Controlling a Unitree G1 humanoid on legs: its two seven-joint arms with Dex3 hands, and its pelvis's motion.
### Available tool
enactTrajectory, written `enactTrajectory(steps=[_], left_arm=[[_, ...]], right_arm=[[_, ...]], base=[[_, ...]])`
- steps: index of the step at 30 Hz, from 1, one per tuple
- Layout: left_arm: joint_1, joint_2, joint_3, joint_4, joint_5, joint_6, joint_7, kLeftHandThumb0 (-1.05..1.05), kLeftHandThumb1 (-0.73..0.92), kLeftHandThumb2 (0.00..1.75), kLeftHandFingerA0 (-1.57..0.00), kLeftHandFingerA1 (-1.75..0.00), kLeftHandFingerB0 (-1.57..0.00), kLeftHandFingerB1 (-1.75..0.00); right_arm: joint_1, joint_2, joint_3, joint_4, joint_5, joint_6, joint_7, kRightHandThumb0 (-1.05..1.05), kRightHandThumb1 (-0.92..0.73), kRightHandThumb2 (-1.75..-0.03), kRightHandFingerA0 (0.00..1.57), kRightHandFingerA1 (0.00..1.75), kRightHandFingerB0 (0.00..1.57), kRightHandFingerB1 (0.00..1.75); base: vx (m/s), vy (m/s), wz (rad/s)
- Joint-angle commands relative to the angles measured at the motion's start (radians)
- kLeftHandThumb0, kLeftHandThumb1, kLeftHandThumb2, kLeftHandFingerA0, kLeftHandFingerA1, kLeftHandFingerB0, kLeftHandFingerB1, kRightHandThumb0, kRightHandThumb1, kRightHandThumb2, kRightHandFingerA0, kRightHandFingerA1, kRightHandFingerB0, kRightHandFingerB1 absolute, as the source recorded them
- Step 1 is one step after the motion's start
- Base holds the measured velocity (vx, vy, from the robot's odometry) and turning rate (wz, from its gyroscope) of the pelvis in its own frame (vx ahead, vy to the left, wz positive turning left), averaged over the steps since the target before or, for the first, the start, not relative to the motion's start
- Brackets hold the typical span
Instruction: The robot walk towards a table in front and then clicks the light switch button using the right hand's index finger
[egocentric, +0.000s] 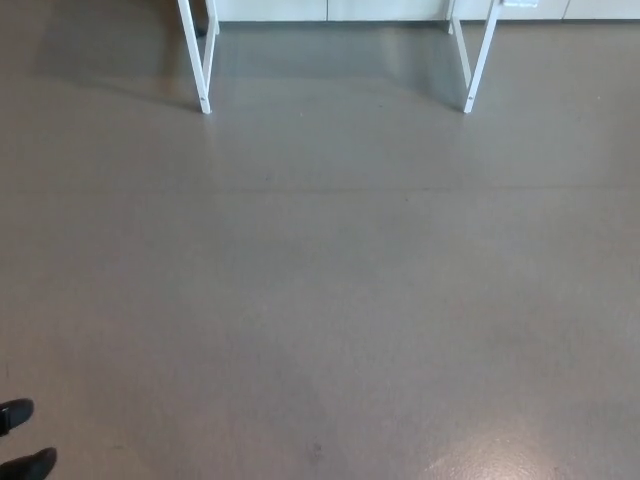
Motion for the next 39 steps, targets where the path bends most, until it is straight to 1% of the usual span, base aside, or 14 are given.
enactTrajectory(steps=[1, 5, 7, 10, 14, 17, 21, 23, 25, 27, 29, 31, 36, 39], left_arm=[[0.004, 0.014, 0.015, -0.014, -0.052, 0.060, -0.048, -0.22, 0.53, 0.55, -0.45, -0.46, -0.39, -0.39], [0.015, 0.016, 0.010, -0.017, -0.046, 0.064, -0.052, -0.23, 0.52, 0.55, -0.43, -0.45, -0.38, -0.38], [0.020, 0.022, 0.000, -0.019, -0.034, 0.049, -0.053, -0.25, 0.52, 0.55, -0.45, -0.45, -0.40, -0.38], [0.022, 0.008, 0.014, -0.037, -0.052, 0.074, -0.035, -0.20, 0.53, 0.55, -0.46, -0.46, -0.41, -0.39], [0.018, 0.006, 0.017, -0.046, -0.057, 0.085, -0.030, -0.19, 0.53, 0.55, -0.46, -0.46, -0.41, -0.39], [0.022, 0.017, 0.009, -0.047, -0.056, 0.079, -0.056, -0.21, 0.53, 0.55, -0.43, -0.45, -0.38, -0.38], [0.024, 0.013, 0.010, -0.053, -0.053, 0.086, -0.040, -0.22, 0.52, 0.55, -0.44, -0.45, -0.40, -0.38], [0.028, 0.016, 0.009, -0.058, -0.053, 0.080, -0.047, -0.22, 0.52, 0.55, -0.45, -0.46, -0.39, -0.39], [0.027, 0.015, 0.009, -0.062, -0.052, 0.085, -0.043, -0.23, 0.51, 0.55, -0.45, -0.46, -0.40, -0.39], [0.028, 0.019, 0.003, -0.063, -0.047, 0.083, -0.047, -0.24, 0.52, 0.55, -0.44, -0.45, -0.39, -0.38], [0.031, 0.021, -0.001, -0.064, -0.043, 0.078, -0.046, -0.24, 0.52, 0.55, -0.44, -0.45, -0.39, -0.38], [0.037, 0.015, 0.004, -0.076, -0.048, 0.087, -0.035, -0.23, 0.51, 0.55, -0.48, -0.46, -0.41, -0.39], [0.030, 0.014, 0.006, -0.067, -0.052, 0.092, -0.035, -0.21, 0.53, 0.55, -0.44, -0.45, -0.40, -0.38], [0.034, 0.016, 0.005, -0.065, -0.054, 0.081, -0.048, -0.22, 0.54, 0.56, -0.44, -0.46, -0.39, -0.39]], right_arm=[[0.012, -0.003, -0.016, -0.019, 0.059, 0.044, 0.032, -0.10, -0.55, -0.93, 0.33, 0.59, 0.07, 0.47], [0.024, 0.001, -0.015, -0.038, 0.066, 0.062, 0.030, -0.09, -0.55, -0.93, 0.31, 0.58, 0.07, 0.47], [0.024, -0.001, -0.008, -0.030, 0.057, 0.054, 0.026, -0.09, -0.55, -0.93, 0.32, 0.59, 0.07, 0.47], [0.028, -0.001, -0.006, -0.027, 0.060, 0.035, 0.035, -0.10, -0.55, -0.93, 0.32, 0.59, 0.07, 0.47], [0.034, 0.000, -0.005, -0.048, 0.067, 0.046, 0.037, -0.11, -0.55, -0.93, 0.31, 0.58, 0.06, 0.46], [0.033, 0.002, 0.003, -0.051, 0.054, 0.047, 0.022, -0.10, -0.55, -0.93, 0.31, 0.58, 0.08, 0.47], [0.030, -0.003, 0.008, -0.040, 0.052, 0.037, 0.026, -0.10, -0.55, -0.93, 0.29, 0.58, 0.08, 0.47], [0.031, -0.003, 0.013, -0.041, 0.045, 0.036, 0.020, -0.10, -0.54, -0.93, 0.33, 0.59, 0.08, 0.47], [0.031, -0.005, 0.016, -0.038, 0.043, 0.030, 0.020, -0.10, -0.54, -0.93, 0.32, 0.59, 0.08, 0.47], [0.032, -0.005, 0.018, -0.039, 0.044, 0.030, 0.019, -0.11, -0.54, -0.93, 0.31, 0.59, 0.08, 0.47], [0.034, -0.003, 0.018, -0.041, 0.047, 0.030, 0.018, -0.10, -0.54, -0.93, 0.32, 0.59, 0.08, 0.47], [0.041, -0.005, 0.021, -0.043, 0.046, 0.023, 0.022, -0.10, -0.55, -0.93, 0.30, 0.58, 0.08, 0.47], [0.037, -0.008, 0.028, -0.024, 0.039, 0.001, 0.018, -0.11, -0.54, -0.92, 0.32, 0.59, 0.08, 0.47], [0.039, -0.010, 0.031, -0.028, 0.039, 0.006, 0.018, -0.11, -0.53, -0.92, 0.30, 0.58, 0.09, 0.47]], base=[[0.00, 0.000, 0.00], [0.00, 0.000, 0.00], [0.00, 0.000, 0.00], [0.00, 0.000, 0.00], [0.00, 0.000, 0.00], [0.00, 0.000, 0.00], [0.00, 0.000, 0.00], [0.00, 0.000, 0.00], [0.00, 0.000, 0.00], [0.06, -0.016, -0.25], [0.22, 0.182, 0.18], [0.17, 0.102, 0.52], [0.10, 0.084, 0.05], [0.05, 0.153, -0.12]])
